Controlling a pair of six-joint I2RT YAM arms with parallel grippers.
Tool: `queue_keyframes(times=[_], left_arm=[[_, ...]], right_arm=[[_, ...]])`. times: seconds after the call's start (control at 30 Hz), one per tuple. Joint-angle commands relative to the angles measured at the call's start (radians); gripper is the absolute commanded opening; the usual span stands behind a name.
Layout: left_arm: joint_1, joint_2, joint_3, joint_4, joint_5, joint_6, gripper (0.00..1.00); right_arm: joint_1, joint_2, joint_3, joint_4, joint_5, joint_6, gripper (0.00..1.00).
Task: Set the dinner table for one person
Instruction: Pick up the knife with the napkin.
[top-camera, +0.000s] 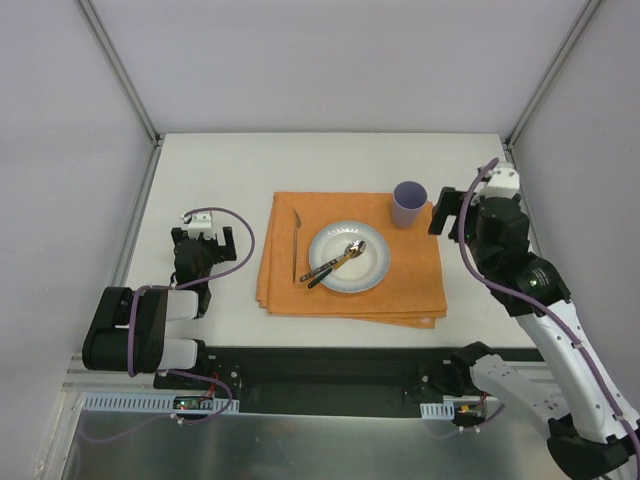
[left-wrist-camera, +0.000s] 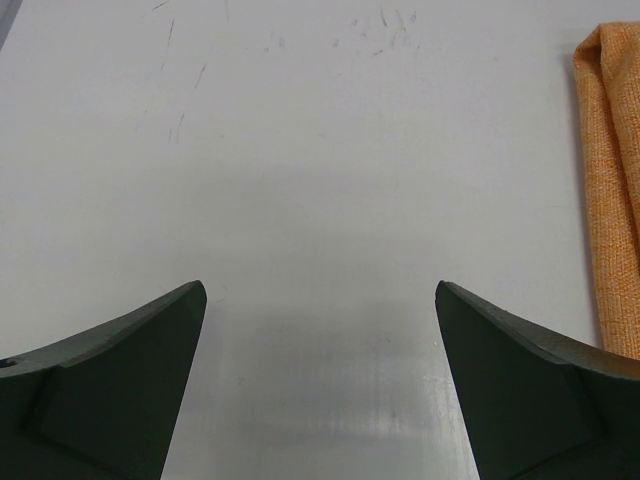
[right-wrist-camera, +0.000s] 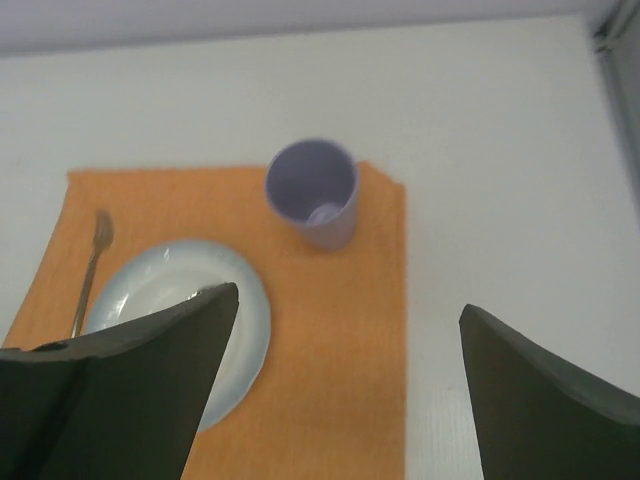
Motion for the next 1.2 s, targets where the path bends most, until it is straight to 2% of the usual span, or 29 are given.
queue_keyframes(times=[0.0, 0.1, 0.2, 0.37, 0.4, 0.43, 0.6, 0.63, 0.73, 0.87, 1.0, 1.17], left_arm=[[0.004, -0.015, 0.012, 0.051, 0.022, -0.016, 0.99], [0.005, -0.016, 0.012, 0.051, 0.022, -0.016, 0.99], [0.005, -0.016, 0.010, 0.051, 0.021, -0.016, 0.99], [0.004, -0.016, 0.012, 0.051, 0.021, -0.017, 0.99], [0.004, -0.015, 0.012, 0.051, 0.021, -0.016, 0.99], [0.004, -0.016, 0.012, 0.051, 0.021, -0.016, 0.99], [0.004, -0.015, 0.012, 0.051, 0.021, -0.016, 0.99], [0.004, -0.016, 0.012, 0.051, 0.019, -0.016, 0.99], [0.005, -0.016, 0.012, 0.051, 0.021, -0.016, 0.99], [0.005, -0.016, 0.012, 0.051, 0.022, -0.016, 0.99], [0.005, -0.016, 0.012, 0.051, 0.022, -0.016, 0.99], [0.005, -0.016, 0.012, 0.051, 0.022, -0.016, 0.99]], right_arm=[[0.142, -0.031, -0.011, -0.318, -0.090, 0.119, 0.96], [0.248, 0.009, -0.032, -0.340, -0.162, 0.136, 0.96], [0.372, 0.069, -0.043, -0.355, -0.151, 0.174, 0.96], [0.418, 0.245, -0.034, -0.320, -0.244, 0.188, 0.96], [0.440, 0.286, 0.002, -0.326, -0.252, 0.176, 0.96], [0.454, 0.393, 0.033, -0.343, -0.249, 0.171, 0.96], [0.513, 0.728, 0.314, -0.555, -0.108, 0.165, 0.96], [0.515, 0.812, 0.407, -0.570, -0.100, 0.153, 0.96], [0.513, 0.911, 0.557, -0.579, -0.114, 0.130, 0.96], [0.494, 1.060, 0.670, -0.613, -0.121, 0.131, 0.96], [0.448, 1.057, 0.646, -0.596, -0.135, 0.108, 0.96], [0.328, 1.020, 0.551, -0.524, -0.324, 0.119, 0.96]])
